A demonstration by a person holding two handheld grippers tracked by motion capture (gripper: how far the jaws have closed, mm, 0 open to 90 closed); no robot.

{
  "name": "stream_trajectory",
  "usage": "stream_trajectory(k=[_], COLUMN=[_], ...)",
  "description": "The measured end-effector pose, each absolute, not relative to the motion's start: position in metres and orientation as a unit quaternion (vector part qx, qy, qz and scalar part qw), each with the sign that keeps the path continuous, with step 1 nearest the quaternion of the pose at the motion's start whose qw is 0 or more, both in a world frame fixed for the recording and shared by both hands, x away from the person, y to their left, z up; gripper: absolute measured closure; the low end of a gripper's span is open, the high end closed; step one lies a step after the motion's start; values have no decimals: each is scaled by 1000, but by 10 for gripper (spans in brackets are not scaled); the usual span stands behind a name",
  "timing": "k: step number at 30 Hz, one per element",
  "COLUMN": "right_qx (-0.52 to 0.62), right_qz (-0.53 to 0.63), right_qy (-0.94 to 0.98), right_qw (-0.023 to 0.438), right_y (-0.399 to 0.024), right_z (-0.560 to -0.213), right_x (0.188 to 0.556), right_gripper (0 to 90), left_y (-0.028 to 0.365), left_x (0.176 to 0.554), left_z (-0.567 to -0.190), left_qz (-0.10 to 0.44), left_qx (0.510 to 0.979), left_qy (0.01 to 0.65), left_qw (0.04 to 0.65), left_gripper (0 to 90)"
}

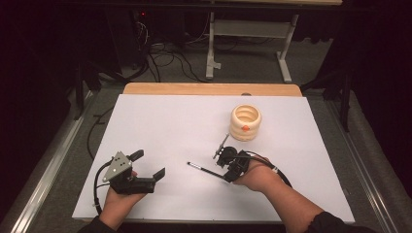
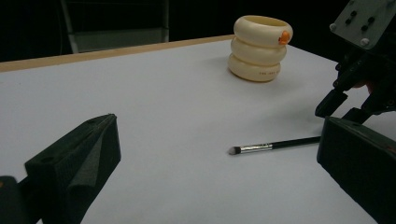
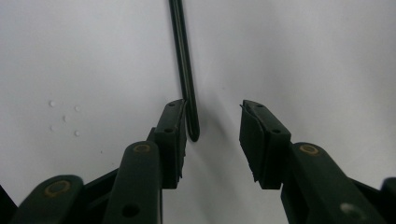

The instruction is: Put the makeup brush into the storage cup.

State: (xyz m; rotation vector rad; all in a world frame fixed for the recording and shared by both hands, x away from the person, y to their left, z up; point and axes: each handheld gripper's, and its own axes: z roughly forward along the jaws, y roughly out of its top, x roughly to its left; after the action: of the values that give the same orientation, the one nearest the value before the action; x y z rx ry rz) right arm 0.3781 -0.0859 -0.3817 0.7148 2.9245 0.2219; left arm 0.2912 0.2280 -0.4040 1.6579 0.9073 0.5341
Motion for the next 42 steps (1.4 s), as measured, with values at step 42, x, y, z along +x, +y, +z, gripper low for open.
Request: stream_trajectory(k=[42], right_qx=[196], right_qz=[52], right_qy=[978], right_qw=[43], right_y=[-47], right_z=[-397], right_x=[390], right_gripper=[808], left_y=[229], left_x=[289], left_z=[-403], left_qz=[227], left_qx=[701], left_qy=[384], left_qw=[556], left_gripper=[2])
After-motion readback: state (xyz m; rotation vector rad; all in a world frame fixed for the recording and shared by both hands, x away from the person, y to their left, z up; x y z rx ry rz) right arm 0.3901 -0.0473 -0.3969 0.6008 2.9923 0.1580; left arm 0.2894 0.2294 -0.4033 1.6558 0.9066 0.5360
